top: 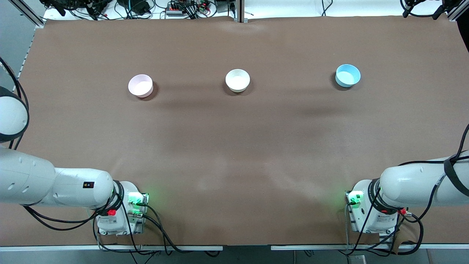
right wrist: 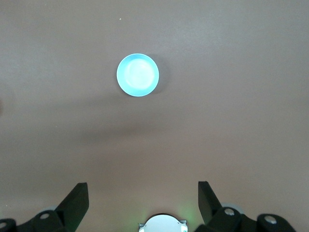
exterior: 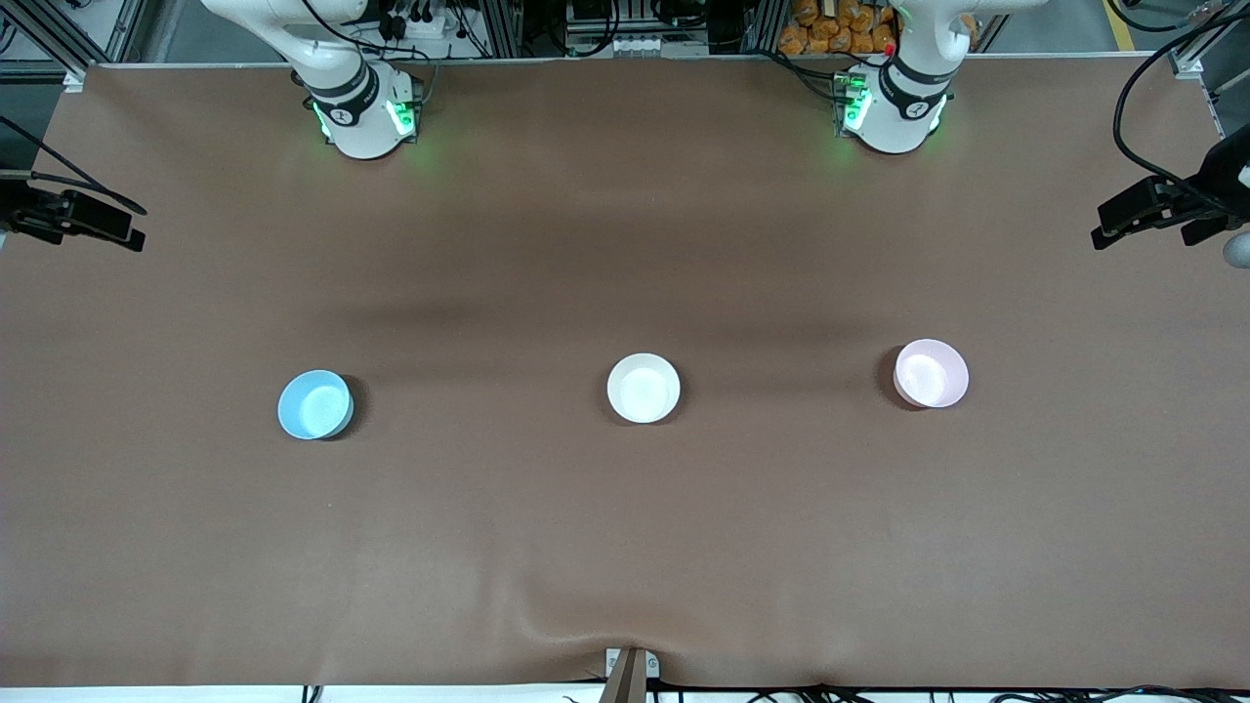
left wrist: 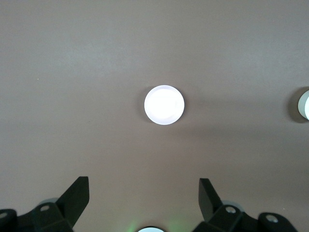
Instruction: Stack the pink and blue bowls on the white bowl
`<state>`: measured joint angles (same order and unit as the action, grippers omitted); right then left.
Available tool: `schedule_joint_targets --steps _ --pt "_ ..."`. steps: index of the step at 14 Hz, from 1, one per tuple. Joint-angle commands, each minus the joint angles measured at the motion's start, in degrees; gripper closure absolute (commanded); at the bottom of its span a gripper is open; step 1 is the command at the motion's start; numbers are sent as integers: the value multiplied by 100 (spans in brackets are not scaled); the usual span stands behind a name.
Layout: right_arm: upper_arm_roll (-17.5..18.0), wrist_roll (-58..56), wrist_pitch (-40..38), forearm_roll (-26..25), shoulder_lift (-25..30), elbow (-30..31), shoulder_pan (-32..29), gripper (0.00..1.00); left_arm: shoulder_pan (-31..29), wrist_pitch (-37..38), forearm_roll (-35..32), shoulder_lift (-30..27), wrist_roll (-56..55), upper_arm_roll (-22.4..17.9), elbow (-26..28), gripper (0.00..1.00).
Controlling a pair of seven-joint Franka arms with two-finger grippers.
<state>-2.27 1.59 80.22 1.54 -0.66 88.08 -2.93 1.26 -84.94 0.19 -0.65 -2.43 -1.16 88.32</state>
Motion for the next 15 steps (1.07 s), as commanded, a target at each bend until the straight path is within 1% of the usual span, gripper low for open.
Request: schedule_joint_targets --steps 1,7,11,15 --pt "43 -18 -6 -22 -22 -36 -50 0 -20 4 -133 30 84 28 -87 0" --pt "34 -18 3 -22 -30 -27 -41 0 -73 13 -142 108 163 20 -70 0" --pt "34 -18 3 -22 -39 -19 -50 0 -108 -49 -142 468 260 2 -43 0" --pt "34 -18 11 -22 -74 -19 -59 0 -231 -759 -150 1127 637 -16 70 0"
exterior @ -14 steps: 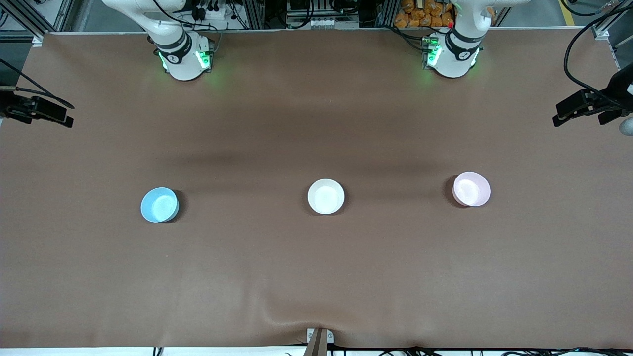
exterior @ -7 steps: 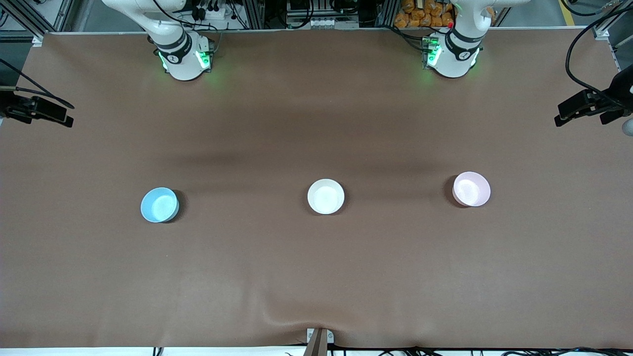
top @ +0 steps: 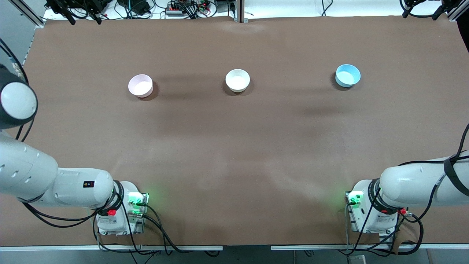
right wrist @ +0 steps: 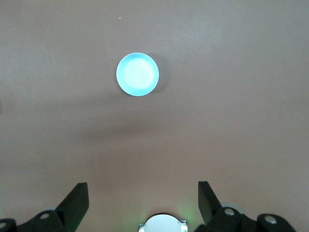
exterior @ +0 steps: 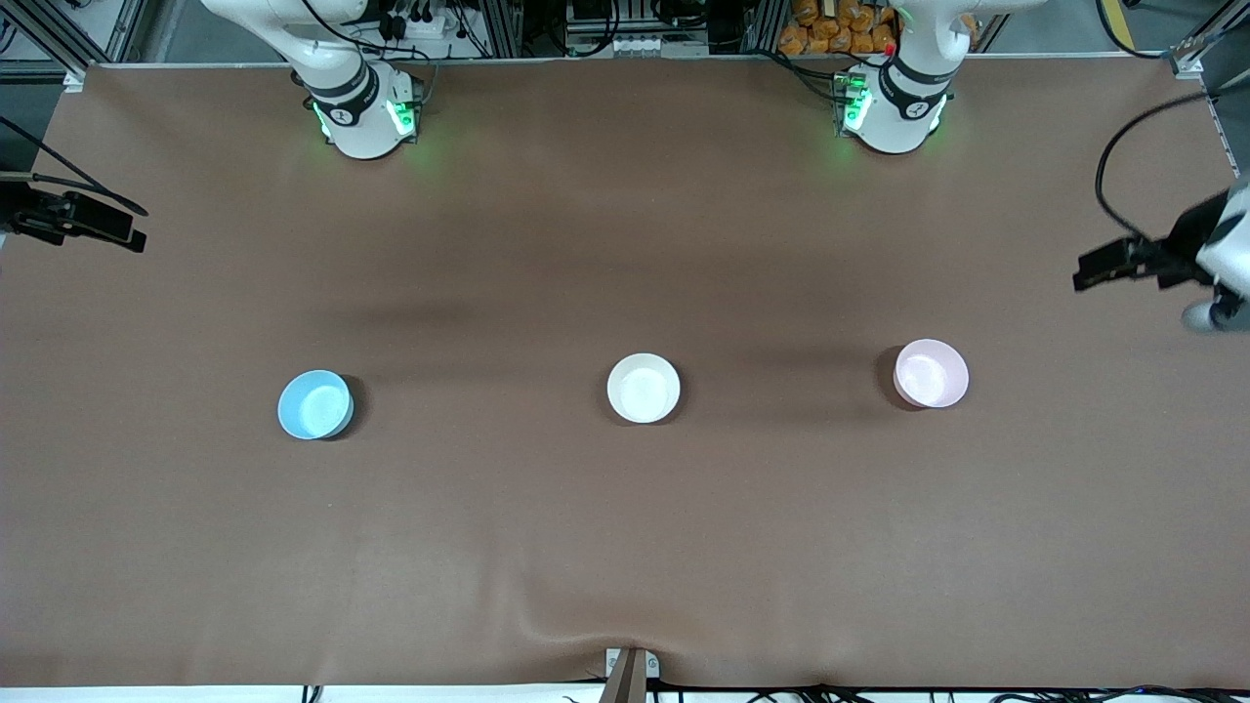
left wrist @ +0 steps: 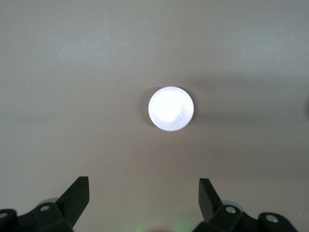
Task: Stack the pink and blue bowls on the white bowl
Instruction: 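Reach the left gripper down to the pink bowl's rim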
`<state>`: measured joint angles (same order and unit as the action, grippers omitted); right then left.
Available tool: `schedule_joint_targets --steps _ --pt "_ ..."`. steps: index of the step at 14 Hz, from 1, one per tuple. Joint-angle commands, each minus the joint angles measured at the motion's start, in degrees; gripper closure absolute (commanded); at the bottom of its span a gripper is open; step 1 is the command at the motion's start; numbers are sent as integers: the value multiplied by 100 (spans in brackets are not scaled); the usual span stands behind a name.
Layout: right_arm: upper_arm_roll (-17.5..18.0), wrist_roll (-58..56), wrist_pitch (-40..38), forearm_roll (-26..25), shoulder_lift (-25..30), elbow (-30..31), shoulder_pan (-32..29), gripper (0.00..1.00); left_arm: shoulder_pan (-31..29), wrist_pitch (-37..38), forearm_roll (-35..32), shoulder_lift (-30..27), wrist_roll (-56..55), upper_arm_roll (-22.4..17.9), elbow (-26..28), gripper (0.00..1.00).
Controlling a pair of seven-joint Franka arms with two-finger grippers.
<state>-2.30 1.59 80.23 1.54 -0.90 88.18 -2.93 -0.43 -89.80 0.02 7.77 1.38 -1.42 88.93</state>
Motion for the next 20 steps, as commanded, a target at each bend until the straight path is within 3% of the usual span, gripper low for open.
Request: schedule_joint_targets --steps 1,10,16,20 --pt "37 -18 10 -22 -51 -29 -58 0 -54 -440 -134 330 267 10 123 0" --pt "28 -941 89 5 -701 -29 -436 0 -54 -3182 -257 523 284 19 2179 0" --pt "28 -941 265 5 -684 32 -410 0 -54 -3841 -266 963 635 28 2566 0" --pt "54 -933 459 -4 -193 23 -296 0 -71 -4150 -266 1182 899 36 2726 10"
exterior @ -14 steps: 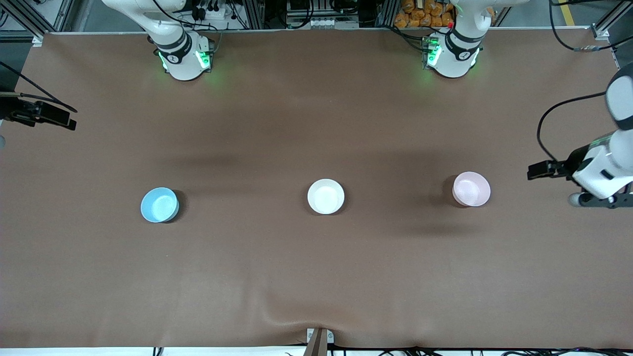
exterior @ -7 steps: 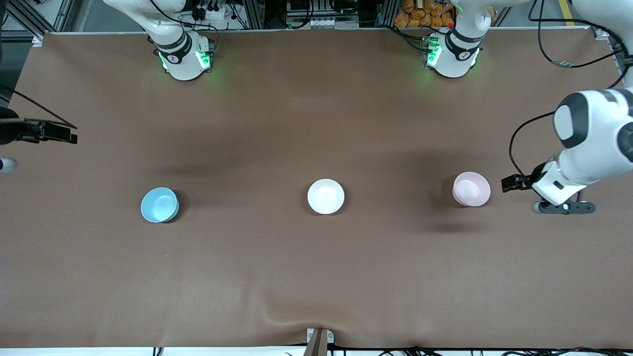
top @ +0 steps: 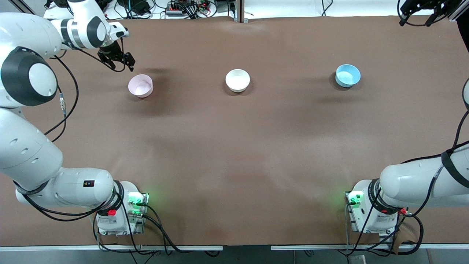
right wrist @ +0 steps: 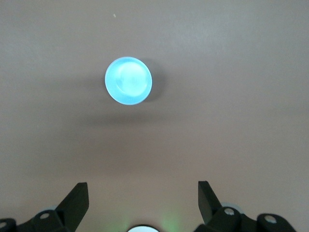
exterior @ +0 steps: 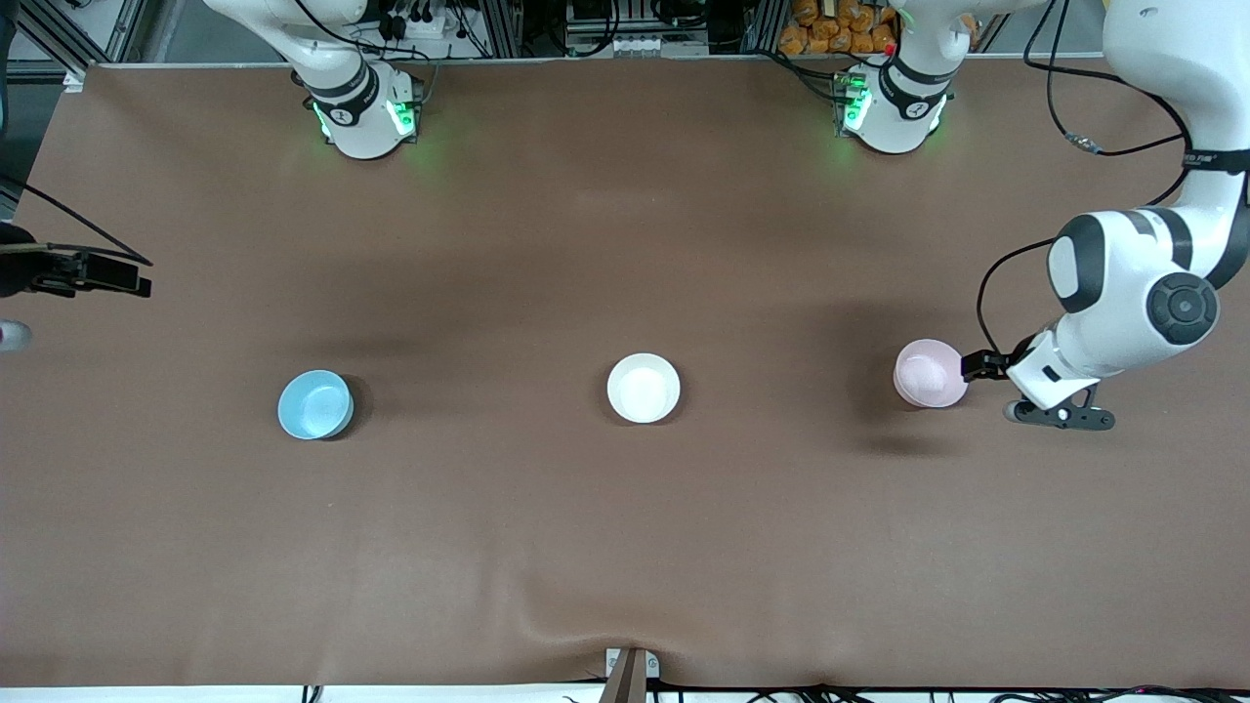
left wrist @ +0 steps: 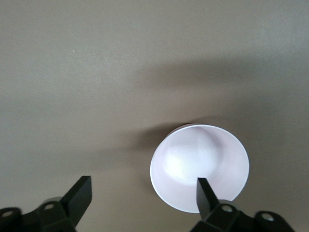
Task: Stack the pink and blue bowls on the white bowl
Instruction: 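Reach the left gripper down to the pink bowl's rim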
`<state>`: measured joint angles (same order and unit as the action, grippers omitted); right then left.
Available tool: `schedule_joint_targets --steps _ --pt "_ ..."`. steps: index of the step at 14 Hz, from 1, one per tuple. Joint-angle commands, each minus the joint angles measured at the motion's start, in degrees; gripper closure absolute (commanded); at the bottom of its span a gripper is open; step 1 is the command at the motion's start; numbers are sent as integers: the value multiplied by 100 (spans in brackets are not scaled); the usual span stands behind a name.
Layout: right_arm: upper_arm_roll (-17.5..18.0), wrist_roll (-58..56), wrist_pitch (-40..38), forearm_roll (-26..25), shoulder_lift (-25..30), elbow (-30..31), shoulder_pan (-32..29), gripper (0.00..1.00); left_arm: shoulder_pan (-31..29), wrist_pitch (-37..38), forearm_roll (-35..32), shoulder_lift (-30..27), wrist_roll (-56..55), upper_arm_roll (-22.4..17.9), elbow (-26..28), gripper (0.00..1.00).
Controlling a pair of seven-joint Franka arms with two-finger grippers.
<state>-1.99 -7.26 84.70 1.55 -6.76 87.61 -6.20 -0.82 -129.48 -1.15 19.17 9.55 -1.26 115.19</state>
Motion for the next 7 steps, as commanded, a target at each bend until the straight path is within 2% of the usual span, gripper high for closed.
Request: schedule_joint_targets --steps 1,3,7 --pt "23 14 -14 -6 525 81 49 0 -33 -305 -148 122 187 20 143 15" --pt "32 302 -49 -6 684 72 119 0 -137 -656 -148 157 319 20 380 19" --pt "119 542 -216 3 825 89 268 0 -191 -842 -140 342 443 29 425 35"
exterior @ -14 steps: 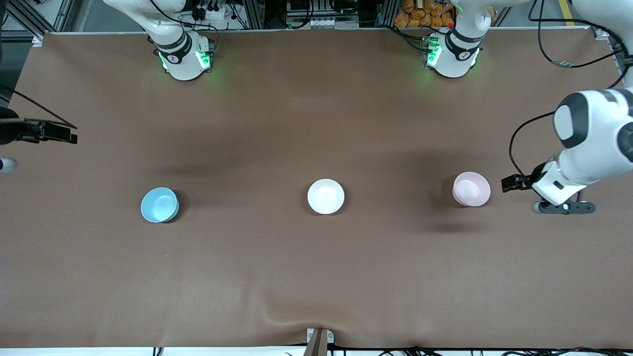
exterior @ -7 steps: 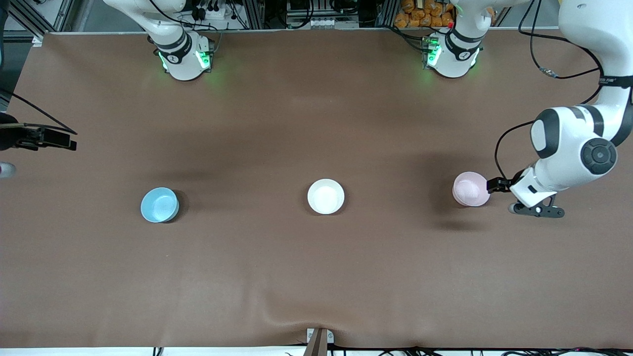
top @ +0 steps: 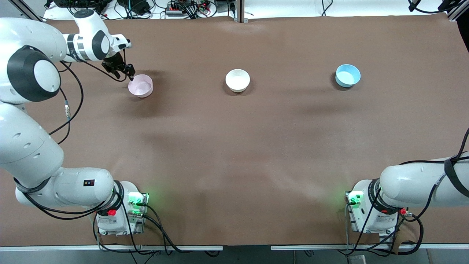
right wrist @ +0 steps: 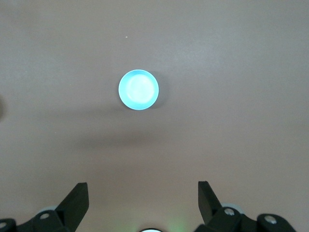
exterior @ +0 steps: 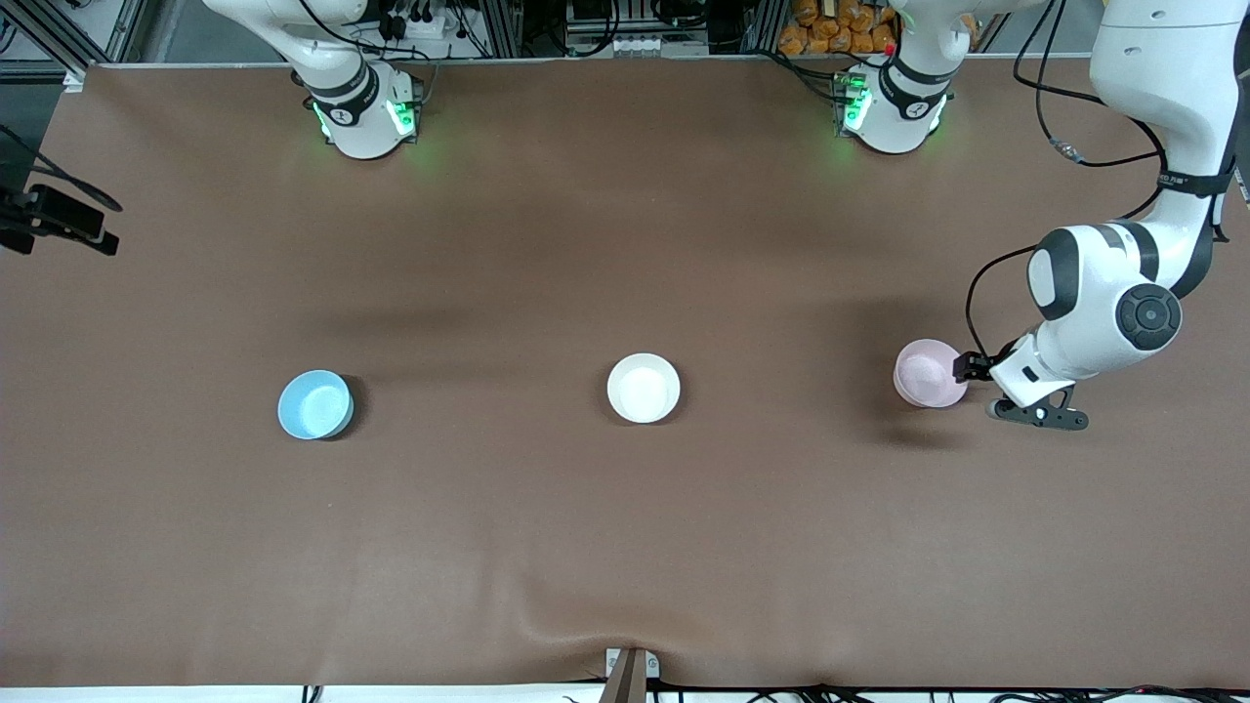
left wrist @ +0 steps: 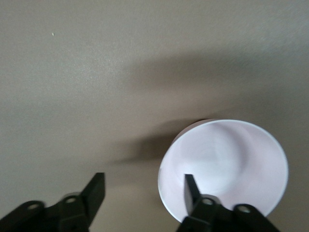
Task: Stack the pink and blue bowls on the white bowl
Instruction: 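Close the left gripper on the pink bowl's rim and lift it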
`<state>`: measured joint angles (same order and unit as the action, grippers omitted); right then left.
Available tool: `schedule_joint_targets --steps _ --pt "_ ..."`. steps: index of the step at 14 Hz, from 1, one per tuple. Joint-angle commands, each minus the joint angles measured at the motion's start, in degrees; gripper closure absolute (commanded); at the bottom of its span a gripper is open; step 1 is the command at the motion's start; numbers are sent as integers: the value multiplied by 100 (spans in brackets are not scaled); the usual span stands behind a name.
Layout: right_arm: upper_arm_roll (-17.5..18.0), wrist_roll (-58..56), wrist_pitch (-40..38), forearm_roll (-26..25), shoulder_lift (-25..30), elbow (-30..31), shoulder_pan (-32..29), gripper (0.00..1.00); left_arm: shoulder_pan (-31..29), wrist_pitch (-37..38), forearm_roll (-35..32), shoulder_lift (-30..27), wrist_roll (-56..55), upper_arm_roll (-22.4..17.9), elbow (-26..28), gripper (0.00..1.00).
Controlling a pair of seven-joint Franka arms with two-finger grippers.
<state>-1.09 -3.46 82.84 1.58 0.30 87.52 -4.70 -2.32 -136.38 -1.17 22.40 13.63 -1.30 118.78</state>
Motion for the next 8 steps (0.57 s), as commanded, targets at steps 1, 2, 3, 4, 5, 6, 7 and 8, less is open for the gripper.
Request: schedule_joint_targets --steps 1,2,3,4,5,6,7,8 --pt "30 162 -75 9 154 108 248 0 -32 -152 -138 36 25 42 67 39" --pt "30 170 -75 18 198 151 337 0 -32 -178 -138 71 34 43 58 40" --pt "30 179 -67 18 225 212 399 0 -23 -196 -129 106 34 51 49 41" --pt "30 179 -58 18 225 222 399 0 -14 -205 -129 115 25 51 49 42" --pt "21 171 -49 18 225 213 391 0 -5 -205 -121 115 25 51 49 47" --pt "12 171 -49 18 216 213 382 0 -5 -205 -112 124 25 77 49 51" --pt "12 171 -58 18 225 196 382 0 -5 -205 -103 133 25 78 49 55" --pt "-5 171 -75 18 234 187 373 0 -5 -205 -86 176 25 86 49 61"
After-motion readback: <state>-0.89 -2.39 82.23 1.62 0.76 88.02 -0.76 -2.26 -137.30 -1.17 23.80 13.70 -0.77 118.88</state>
